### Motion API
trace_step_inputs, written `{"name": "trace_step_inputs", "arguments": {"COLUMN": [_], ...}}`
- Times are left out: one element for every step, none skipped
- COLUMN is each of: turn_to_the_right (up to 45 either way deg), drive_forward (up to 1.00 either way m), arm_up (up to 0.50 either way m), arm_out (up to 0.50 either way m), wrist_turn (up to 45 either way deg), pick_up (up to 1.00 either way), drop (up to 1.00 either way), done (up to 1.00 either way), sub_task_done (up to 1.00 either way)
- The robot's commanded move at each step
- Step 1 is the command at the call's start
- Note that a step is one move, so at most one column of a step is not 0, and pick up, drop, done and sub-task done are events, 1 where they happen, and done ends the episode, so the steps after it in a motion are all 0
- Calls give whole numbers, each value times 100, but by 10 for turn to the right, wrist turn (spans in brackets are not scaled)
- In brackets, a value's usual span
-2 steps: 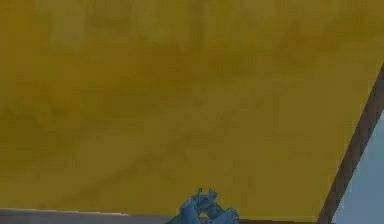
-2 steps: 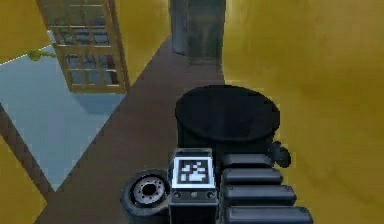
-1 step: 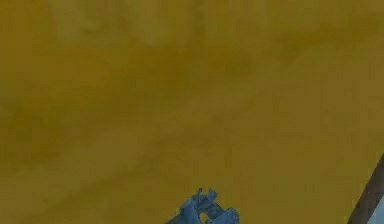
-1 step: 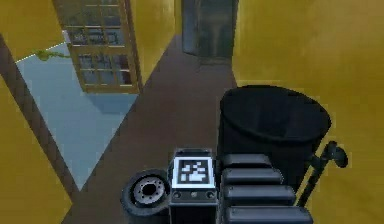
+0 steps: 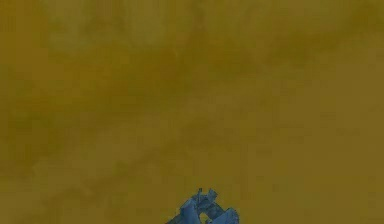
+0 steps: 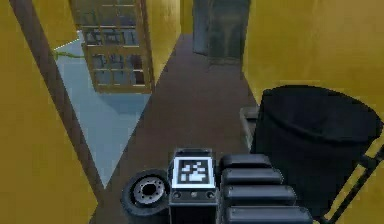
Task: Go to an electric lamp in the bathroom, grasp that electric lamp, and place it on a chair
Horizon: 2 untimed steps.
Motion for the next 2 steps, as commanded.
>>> {"name": "trace_step_inputs", "arguments": {"turn_to_the_right": [450,360], "drive_forward": [0,0], "arm_up": [0,0], "arm_out": [0,0], "wrist_turn": [0,0], "pick_up": [0,0], "drop": [0,0], "done": [0,0], "sub_task_done": [0,0]}}
